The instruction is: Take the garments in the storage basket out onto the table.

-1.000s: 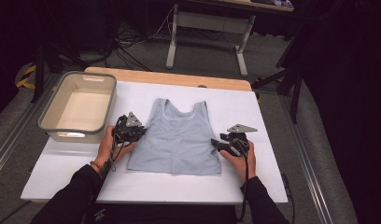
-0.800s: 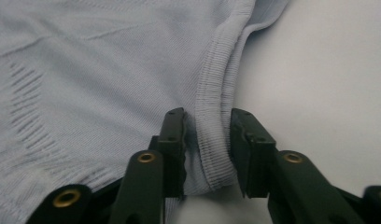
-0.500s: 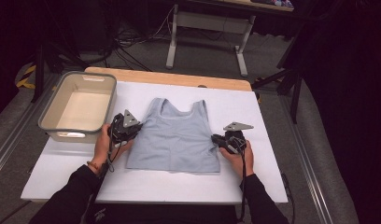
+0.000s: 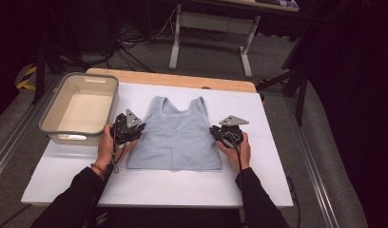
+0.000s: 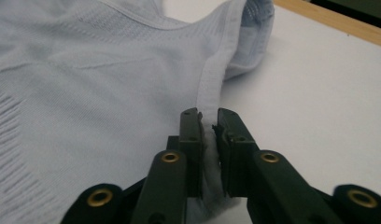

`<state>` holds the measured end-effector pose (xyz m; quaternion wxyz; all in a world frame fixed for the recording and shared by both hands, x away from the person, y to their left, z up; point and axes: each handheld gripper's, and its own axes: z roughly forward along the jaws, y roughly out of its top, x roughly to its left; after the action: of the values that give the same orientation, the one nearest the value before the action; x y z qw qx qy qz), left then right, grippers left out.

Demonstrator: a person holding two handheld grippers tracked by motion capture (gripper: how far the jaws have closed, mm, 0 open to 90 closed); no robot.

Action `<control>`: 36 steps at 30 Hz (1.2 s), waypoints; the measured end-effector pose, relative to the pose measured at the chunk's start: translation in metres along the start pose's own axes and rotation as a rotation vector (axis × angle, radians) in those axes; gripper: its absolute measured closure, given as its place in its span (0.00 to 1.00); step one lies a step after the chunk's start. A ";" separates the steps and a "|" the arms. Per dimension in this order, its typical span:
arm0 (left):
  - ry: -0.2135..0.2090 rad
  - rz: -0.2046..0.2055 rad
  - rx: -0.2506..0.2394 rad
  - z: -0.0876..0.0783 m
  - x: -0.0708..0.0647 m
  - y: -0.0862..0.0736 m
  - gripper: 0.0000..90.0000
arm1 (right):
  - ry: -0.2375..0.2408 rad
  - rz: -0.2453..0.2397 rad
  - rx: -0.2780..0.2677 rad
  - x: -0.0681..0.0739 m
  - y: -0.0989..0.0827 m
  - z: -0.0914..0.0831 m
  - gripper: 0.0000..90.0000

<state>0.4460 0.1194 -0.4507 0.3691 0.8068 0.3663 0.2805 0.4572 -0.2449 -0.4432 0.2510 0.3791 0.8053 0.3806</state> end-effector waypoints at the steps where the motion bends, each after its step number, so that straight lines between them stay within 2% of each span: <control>1: 0.014 0.005 -0.011 -0.001 -0.002 0.001 0.73 | -0.001 -0.005 -0.002 0.000 0.001 0.001 0.85; 3: -0.002 0.010 -0.021 -0.002 -0.002 0.001 0.72 | 0.002 -0.004 -0.010 0.001 0.001 0.002 0.82; 6: -0.019 0.021 -0.044 -0.005 -0.004 0.000 0.69 | 0.031 0.016 -0.032 -0.001 0.001 -0.002 0.77; 9: -0.017 0.034 -0.052 -0.009 -0.006 0.000 0.68 | 0.034 0.028 -0.048 -0.002 0.001 -0.007 0.74; 13: -0.032 0.060 -0.084 -0.019 -0.008 -0.003 0.65 | 0.051 0.032 -0.062 -0.002 -0.004 -0.027 0.70; 15: -0.087 0.092 -0.104 -0.028 -0.010 -0.009 0.65 | 0.054 0.023 -0.078 -0.001 -0.007 -0.034 0.69; 16: -0.091 0.105 -0.105 -0.031 -0.011 -0.011 0.66 | 0.056 0.006 -0.090 0.000 -0.008 -0.039 0.69; 18: -0.095 0.114 -0.104 -0.034 -0.012 -0.013 0.66 | 0.055 0.001 -0.097 0.001 -0.009 -0.043 0.70; 22: -0.133 0.132 -0.123 -0.045 -0.015 -0.020 0.65 | 0.059 -0.023 -0.126 0.007 -0.012 -0.055 0.69; 29: -0.148 0.146 -0.170 -0.060 -0.018 -0.026 0.54 | 0.056 -0.058 -0.192 0.018 -0.018 -0.075 0.61; 36: -0.174 0.163 -0.216 -0.069 -0.020 -0.035 0.42 | 0.056 -0.081 -0.235 0.024 -0.025 -0.085 0.51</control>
<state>0.3710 0.1466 -0.4427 0.4601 0.8106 0.2342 0.2765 0.3741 -0.2722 -0.4160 0.2865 0.3035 0.7763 0.4724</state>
